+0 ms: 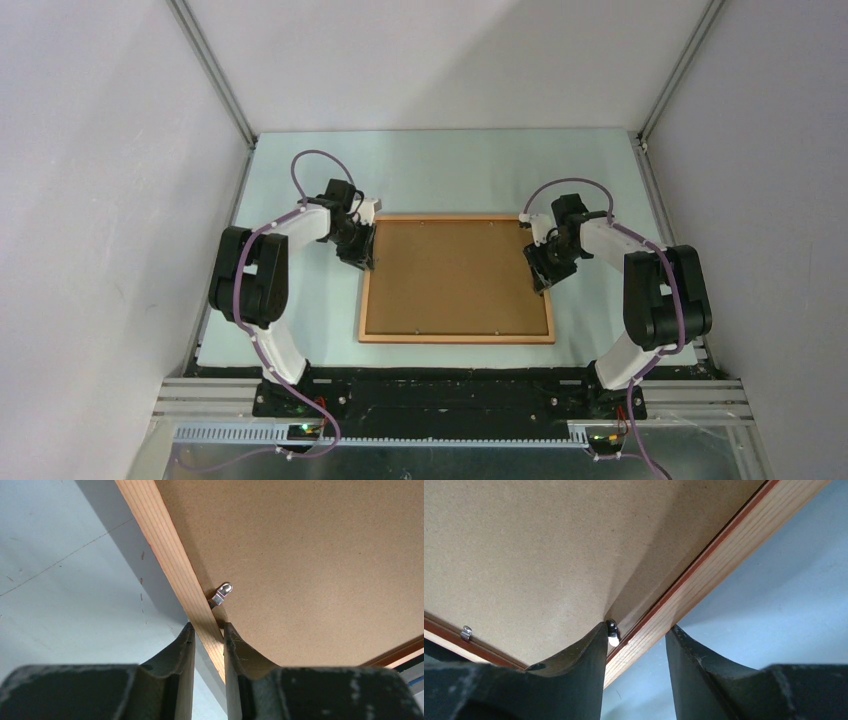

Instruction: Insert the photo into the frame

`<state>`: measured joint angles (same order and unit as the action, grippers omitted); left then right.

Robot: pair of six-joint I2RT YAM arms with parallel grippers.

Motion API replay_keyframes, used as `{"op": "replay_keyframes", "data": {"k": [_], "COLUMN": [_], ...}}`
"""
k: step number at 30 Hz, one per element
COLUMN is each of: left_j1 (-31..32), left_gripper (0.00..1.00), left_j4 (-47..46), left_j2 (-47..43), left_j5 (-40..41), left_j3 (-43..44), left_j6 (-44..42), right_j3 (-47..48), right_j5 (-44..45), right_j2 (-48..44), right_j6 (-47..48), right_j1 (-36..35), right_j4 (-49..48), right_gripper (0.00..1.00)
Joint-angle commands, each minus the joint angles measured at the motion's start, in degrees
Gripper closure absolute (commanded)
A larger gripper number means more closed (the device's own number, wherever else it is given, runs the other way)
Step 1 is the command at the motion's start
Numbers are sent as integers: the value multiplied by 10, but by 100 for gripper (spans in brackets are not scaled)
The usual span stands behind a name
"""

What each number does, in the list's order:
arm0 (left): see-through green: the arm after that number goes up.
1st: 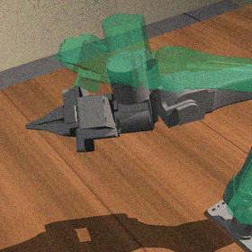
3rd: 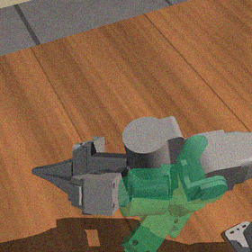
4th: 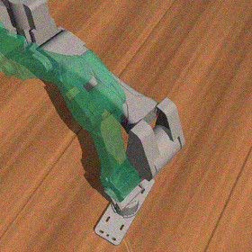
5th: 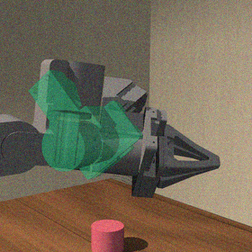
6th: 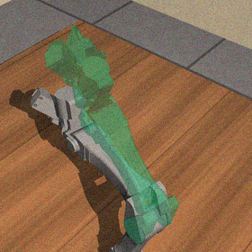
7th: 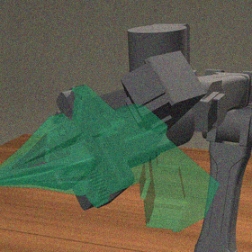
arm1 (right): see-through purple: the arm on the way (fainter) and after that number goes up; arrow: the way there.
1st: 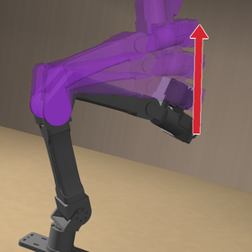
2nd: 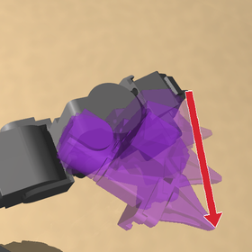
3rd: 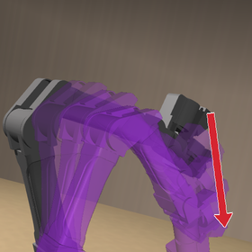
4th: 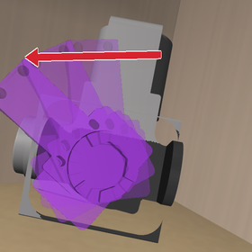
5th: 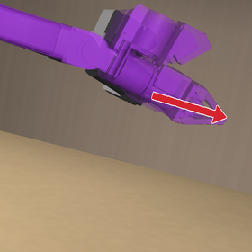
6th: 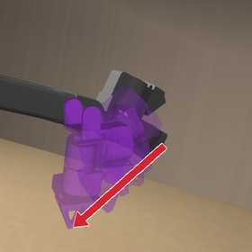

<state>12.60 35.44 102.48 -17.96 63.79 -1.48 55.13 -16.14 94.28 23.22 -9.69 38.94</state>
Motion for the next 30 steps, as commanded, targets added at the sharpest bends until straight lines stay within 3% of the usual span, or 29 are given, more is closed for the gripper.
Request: {"op": "replay_keyframes", "data": {"k": [1, 13, 21, 30], "left_j1": [6, 6, 5, 5], "left_gripper": [76, 76, 76, 76], "left_j4": [-12, -12, -12, -12], "left_j2": [-1, 0, 1, 1], "left_j5": [-40, -41, -40, -39], "left_j3": [-3, -3, -3, -3], "left_j6": [-15, -17, -17, -17], "right_j3": [-5, -6, -6, -6], "right_j5": [16, 3, -4, -8], "right_j2": [7, 5, 1, 0], "right_j6": [19, 36, 42, 45], "right_j1": [-8, -9, -7, -4], "right_j4": [-11, -5, -2, 2], "right_gripper": [53, 65, 67, 52]}}
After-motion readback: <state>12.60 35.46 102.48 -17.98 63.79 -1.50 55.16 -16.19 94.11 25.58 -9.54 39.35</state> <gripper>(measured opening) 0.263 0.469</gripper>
